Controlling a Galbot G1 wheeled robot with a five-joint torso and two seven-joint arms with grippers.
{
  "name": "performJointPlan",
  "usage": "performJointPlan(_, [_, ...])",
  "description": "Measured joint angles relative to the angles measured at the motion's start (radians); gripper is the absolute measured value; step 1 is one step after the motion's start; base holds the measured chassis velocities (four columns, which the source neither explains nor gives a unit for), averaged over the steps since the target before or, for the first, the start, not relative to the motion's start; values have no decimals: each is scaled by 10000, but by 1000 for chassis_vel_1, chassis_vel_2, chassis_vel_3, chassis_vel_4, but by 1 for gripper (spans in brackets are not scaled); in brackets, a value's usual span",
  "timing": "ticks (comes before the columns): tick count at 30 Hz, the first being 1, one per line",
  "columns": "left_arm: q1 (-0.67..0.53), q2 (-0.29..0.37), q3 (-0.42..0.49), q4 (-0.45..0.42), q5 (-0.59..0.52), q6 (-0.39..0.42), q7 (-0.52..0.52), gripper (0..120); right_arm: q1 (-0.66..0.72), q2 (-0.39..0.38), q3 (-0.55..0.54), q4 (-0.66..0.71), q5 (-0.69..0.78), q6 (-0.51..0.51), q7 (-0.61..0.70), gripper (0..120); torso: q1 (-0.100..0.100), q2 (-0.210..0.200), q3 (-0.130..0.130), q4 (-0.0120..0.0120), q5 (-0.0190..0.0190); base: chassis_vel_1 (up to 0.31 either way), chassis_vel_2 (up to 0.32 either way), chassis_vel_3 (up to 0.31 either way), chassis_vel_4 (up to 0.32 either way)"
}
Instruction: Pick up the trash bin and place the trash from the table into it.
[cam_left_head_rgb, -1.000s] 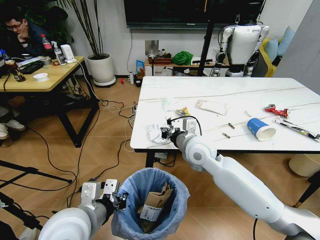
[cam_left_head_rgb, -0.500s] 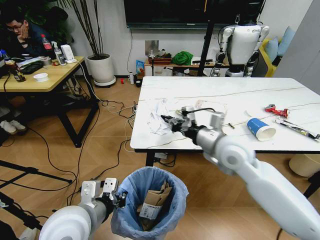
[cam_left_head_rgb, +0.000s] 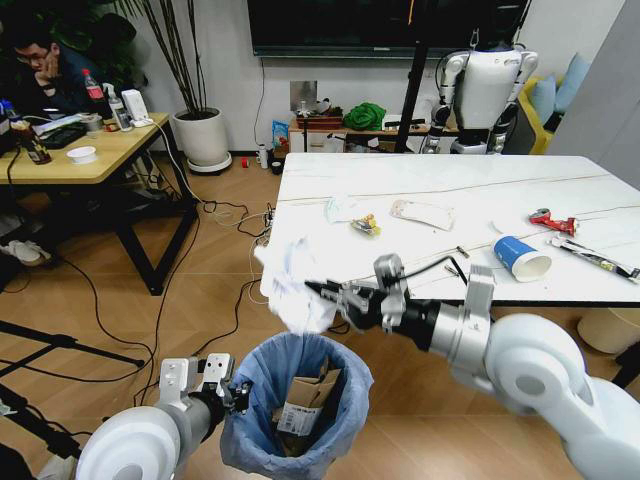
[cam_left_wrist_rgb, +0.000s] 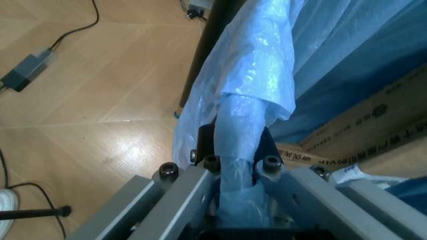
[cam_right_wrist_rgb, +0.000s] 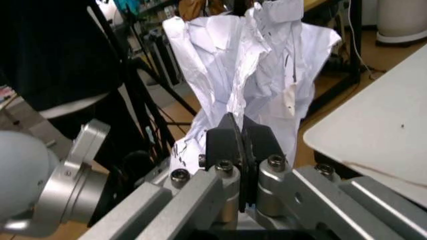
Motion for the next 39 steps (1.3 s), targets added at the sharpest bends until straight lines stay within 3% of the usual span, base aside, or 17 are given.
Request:
performJointPlan(5, [-100, -44, 110, 23, -79, 0, -90, 0, -1236, -141, 107, 298, -1036, 8, -550, 0, 0, 0, 0, -2, 0, 0, 0, 0, 0])
performJointPlan(15, [-126, -44, 154, 44, -83, 0, -100, 0, -1953, -218, 246, 569, -1379, 10, -752, 0, 0, 0, 0, -3, 0, 0, 0, 0, 0])
performJointPlan(16, [-147, -55, 169, 55, -85, 0, -101, 0, -2124, -240, 277, 659, -1458, 9, -787, 8, 0, 0, 0, -1, 0, 0, 0, 0, 0])
performJointPlan(21, [-185, -79, 190, 74, -93, 0, -101, 0, -2375, -266, 382, 761, -1595, -18, -928, 21, 0, 0, 0, -1, 0, 0, 0, 0, 0])
performJointPlan(24, [-259, -134, 226, 123, -117, 0, -101, 0, -2975, -298, 655, 1048, -1986, -138, -1308, 38, 1, 0, 0, -2, 0, 0, 0, 0, 0])
performJointPlan(32, [-233, -141, 250, 96, -120, 0, -101, 0, -3271, -186, 639, 1127, -2283, -142, -1294, 61, 1, 0, 1, -1, 0, 0, 0, 0, 0])
performJointPlan(35, [-98, -136, 225, -8, -42, 0, -88, 0, -2944, 99, 1034, 1125, -1920, 36, -461, 76, 1, 0, 1, -2, 0, 0, 0, 0, 0])
performJointPlan(36, [-98, -136, 225, -8, -42, 0, -88, 0, -2944, 99, 1034, 1125, -1920, 36, -461, 76, 1, 0, 1, -2, 0, 0, 0, 0, 0])
performJointPlan(39, [148, -139, 215, -124, 402, 0, 58, 0, -1882, 419, 1386, 828, -987, 305, 1410, 90, 1, 0, 1, -2, 0, 0, 0, 0, 0])
